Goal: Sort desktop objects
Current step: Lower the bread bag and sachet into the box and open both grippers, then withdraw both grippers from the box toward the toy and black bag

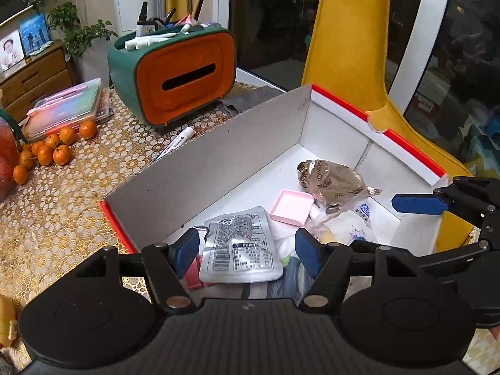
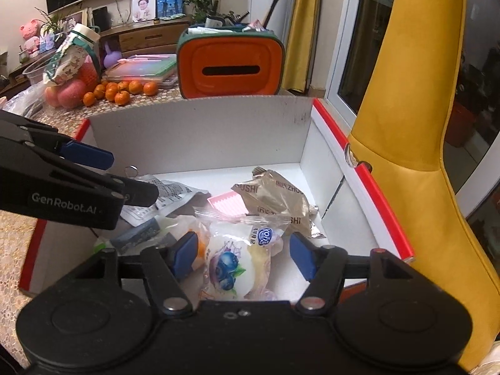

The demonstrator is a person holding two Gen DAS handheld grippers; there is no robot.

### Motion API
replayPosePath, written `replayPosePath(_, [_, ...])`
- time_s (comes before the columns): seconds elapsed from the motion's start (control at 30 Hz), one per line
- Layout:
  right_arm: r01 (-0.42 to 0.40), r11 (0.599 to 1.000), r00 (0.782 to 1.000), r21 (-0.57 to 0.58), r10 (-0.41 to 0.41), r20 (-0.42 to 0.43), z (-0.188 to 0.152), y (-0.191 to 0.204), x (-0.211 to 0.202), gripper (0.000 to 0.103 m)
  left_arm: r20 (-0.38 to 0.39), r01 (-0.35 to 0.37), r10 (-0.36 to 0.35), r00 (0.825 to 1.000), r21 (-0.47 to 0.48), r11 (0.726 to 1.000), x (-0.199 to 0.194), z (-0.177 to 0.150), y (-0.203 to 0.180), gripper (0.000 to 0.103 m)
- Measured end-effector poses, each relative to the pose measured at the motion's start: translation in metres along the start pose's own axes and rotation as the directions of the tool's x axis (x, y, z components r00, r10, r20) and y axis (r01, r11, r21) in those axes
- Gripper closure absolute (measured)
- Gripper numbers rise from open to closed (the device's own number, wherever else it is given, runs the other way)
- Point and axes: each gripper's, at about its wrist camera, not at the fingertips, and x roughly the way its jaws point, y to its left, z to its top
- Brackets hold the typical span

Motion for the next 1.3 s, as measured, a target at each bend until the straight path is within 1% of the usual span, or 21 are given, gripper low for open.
replayPosePath(0.2, [-0.016,1.000,1.000,-0.003,0.016,0.020,0.001,0.006,-0.018,0.038,0.020,0.010,-0.010,1.000,0.001,1.000,-0.026,-0.004,0.000,0.036])
replayPosePath(0.37, [-0.029,1.000,0.999,-0.010,0.029,0.034,0.001,0.012,-0.034,0.036,0.052,0.026,-0.026,0.998,-0.006,1.000,-0.053,-0.010,-0.001,0.036])
replayPosePath(0.57, [-0.055,0.998,0.996,-0.012,0.056,0.069,0.001,0.019,-0.052,0.033,0.074,0.045,-0.044,0.996,-0.004,0.999,-0.080,-0.023,-0.003,0.036])
replayPosePath(0.73, [-0.078,0.997,0.993,-0.010,0.079,0.090,-0.002,0.025,-0.063,0.030,0.091,0.077,-0.076,0.993,-0.012,0.997,-0.103,-0.039,0.000,0.036])
replayPosePath(0.83, [-0.093,0.996,0.990,-0.006,0.093,0.102,-0.005,0.029,-0.070,0.029,0.105,0.065,-0.064,0.992,-0.006,0.998,-0.118,-0.050,0.003,0.036])
replayPosePath(0.97, [-0.106,0.994,0.987,-0.024,0.108,0.117,-0.008,0.037,-0.078,0.027,0.121,0.066,-0.063,0.991,-0.025,0.997,-0.136,-0.067,0.012,0.036])
replayPosePath(1.13, [-0.122,0.991,0.983,-0.046,0.127,0.129,-0.016,0.048,-0.089,0.023,0.146,0.045,-0.039,0.989,-0.040,0.998,-0.155,-0.088,0.022,0.036])
replayPosePath(1.2, [-0.128,0.991,0.983,-0.046,0.133,0.130,-0.018,0.055,-0.091,0.021,0.155,0.034,-0.027,0.988,-0.044,0.998,-0.162,-0.095,0.026,0.033])
replayPosePath(1.23, [-0.131,0.990,0.982,-0.045,0.136,0.129,-0.020,0.057,-0.091,0.020,0.161,0.029,-0.021,0.987,-0.049,0.998,-0.166,-0.098,0.028,0.028])
replayPosePath(1.3, [-0.135,0.990,0.982,-0.044,0.139,0.128,-0.022,0.063,-0.092,0.020,0.174,0.026,-0.015,0.985,-0.057,0.998,-0.173,-0.105,0.032,0.027])
